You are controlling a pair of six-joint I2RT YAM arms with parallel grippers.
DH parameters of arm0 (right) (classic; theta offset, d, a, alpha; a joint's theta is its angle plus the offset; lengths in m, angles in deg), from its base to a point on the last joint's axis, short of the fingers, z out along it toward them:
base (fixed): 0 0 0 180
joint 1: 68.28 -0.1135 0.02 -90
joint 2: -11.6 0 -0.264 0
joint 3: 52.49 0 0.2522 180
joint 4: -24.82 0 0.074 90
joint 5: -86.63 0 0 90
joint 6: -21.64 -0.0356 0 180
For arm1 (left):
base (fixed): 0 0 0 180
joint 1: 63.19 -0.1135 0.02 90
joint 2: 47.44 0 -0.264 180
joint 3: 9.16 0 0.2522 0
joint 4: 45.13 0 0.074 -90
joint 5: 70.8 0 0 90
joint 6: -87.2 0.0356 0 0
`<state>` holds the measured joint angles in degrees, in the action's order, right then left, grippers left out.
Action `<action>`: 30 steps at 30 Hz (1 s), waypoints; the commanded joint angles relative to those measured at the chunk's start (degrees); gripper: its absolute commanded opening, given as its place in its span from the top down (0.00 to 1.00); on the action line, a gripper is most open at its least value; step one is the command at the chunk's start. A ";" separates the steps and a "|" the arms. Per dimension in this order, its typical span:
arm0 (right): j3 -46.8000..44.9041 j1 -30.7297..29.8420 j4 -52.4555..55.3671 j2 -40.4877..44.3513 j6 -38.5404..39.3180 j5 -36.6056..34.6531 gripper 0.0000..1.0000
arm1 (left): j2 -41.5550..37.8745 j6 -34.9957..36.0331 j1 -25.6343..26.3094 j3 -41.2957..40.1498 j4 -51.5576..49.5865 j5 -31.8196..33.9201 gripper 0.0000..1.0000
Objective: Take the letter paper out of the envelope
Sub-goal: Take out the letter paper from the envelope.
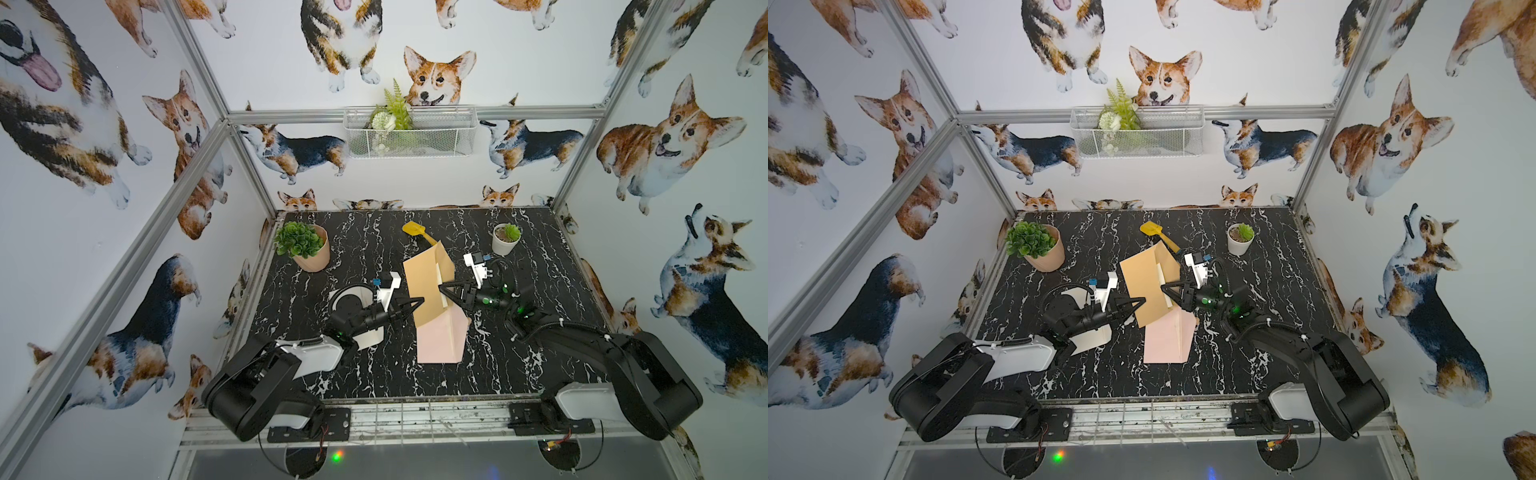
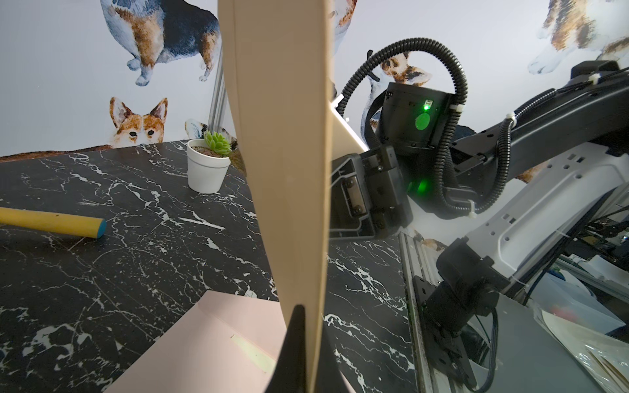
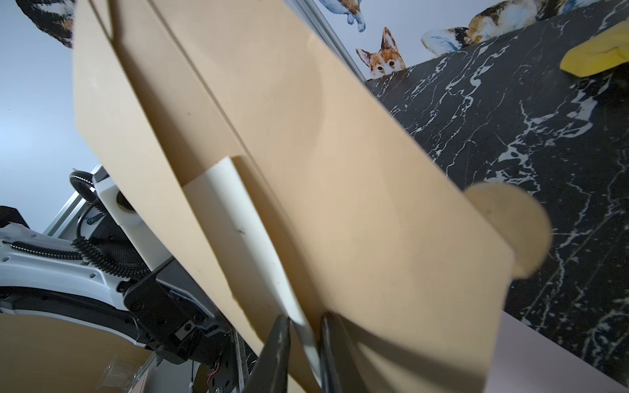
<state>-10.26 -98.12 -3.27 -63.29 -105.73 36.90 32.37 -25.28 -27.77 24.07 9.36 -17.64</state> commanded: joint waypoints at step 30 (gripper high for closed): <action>0.39 -0.08 4.82 5.13 1.42 -0.99 0.95 | 0.63 0.18 -0.03 0.40 1.77 -0.24 1.00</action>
<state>-10.54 -98.14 0.56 -59.46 -104.68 36.70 33.04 -25.26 -27.77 24.18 9.36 -17.49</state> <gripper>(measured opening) 0.066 0.055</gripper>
